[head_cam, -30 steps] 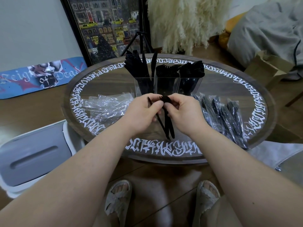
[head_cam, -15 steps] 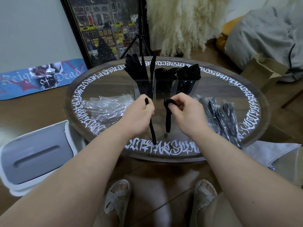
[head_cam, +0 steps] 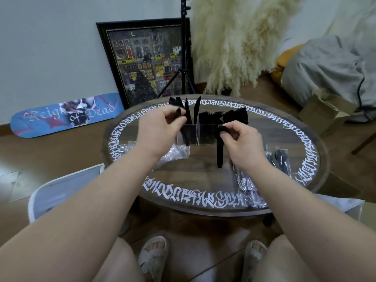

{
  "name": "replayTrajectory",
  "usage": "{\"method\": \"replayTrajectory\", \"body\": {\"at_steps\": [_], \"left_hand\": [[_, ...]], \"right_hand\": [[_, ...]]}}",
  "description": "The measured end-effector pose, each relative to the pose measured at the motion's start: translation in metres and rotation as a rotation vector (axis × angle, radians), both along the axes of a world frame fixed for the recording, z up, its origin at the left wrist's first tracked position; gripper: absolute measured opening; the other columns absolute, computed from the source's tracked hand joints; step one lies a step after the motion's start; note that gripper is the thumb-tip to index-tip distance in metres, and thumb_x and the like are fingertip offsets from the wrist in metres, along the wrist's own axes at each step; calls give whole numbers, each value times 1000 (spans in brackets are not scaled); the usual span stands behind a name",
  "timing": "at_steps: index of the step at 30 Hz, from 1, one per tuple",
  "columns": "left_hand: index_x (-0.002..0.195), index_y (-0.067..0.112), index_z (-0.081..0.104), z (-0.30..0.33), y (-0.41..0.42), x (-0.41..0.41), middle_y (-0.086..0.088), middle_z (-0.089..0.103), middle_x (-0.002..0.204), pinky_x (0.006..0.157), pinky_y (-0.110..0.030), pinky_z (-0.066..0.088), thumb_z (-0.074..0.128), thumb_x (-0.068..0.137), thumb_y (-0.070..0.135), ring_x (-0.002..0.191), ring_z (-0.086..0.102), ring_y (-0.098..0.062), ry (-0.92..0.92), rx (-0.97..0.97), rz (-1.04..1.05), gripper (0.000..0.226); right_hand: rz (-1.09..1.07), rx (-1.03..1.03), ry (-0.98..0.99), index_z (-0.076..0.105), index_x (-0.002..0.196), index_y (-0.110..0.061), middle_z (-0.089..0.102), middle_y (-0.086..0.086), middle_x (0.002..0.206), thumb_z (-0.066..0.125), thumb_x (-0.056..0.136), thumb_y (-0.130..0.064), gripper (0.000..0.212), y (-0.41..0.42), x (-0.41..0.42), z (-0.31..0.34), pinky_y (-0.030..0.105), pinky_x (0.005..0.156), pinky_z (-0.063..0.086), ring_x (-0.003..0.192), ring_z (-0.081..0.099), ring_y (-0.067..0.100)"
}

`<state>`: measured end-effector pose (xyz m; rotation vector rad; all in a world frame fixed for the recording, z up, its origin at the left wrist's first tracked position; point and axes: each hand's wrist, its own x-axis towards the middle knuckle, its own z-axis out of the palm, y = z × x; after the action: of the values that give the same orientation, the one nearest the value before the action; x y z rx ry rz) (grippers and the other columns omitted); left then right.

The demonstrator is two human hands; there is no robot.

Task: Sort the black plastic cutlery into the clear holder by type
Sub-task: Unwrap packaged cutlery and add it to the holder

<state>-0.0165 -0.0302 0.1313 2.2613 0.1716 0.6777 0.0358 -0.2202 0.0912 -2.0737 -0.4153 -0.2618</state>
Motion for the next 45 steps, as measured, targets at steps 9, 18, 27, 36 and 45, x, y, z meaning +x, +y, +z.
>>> {"method": "replayTrajectory", "body": {"at_steps": [9, 18, 27, 36, 45], "left_hand": [[103, 15, 73, 34, 16, 62, 1, 70, 103, 73, -22, 38, 54, 96, 25, 95, 62, -16, -76, 178, 54, 23], [104, 16, 70, -3, 20, 94, -4, 71, 100, 85, -35, 48, 58, 93, 27, 97, 62, -24, 164, 243, 56, 19], [126, 18, 51, -37, 10, 103, -10, 68, 101, 77, -39, 49, 52, 97, 25, 93, 60, -32, 331, 475, -28, 30], [144, 19, 39, -35, 3, 89, -2, 45, 128, 71, -30, 42, 55, 93, 24, 98, 54, -22, 132, 505, -17, 54], [107, 18, 72, -14, -19, 78, 2, 72, 99, 84, -29, 48, 60, 91, 18, 94, 65, -18, 4, 372, -255, 20]], "right_hand": [[-1, -3, 5, 64, 82, -29, 60, -21, 69, 62, 91, -14, 17, 8, 28, 24, 5, 62, 39, 66, 54, -7], [-5, -42, 46, 67, 87, -27, 59, -23, 71, 62, 90, -15, 13, 5, 53, 0, 12, 66, 39, 69, 54, -3], [-3, 32, 100, 64, 80, -36, 64, -19, 72, 67, 85, -11, 26, 6, 65, -14, 26, 77, 52, 69, 57, -1], [32, 49, 141, 62, 77, -30, 68, -9, 79, 70, 83, -12, 20, 8, 68, -8, 36, 81, 53, 78, 63, 13], [48, 11, 124, 63, 77, -29, 63, -13, 70, 67, 85, -13, 19, 8, 64, 3, 26, 68, 47, 66, 57, 9]]}}
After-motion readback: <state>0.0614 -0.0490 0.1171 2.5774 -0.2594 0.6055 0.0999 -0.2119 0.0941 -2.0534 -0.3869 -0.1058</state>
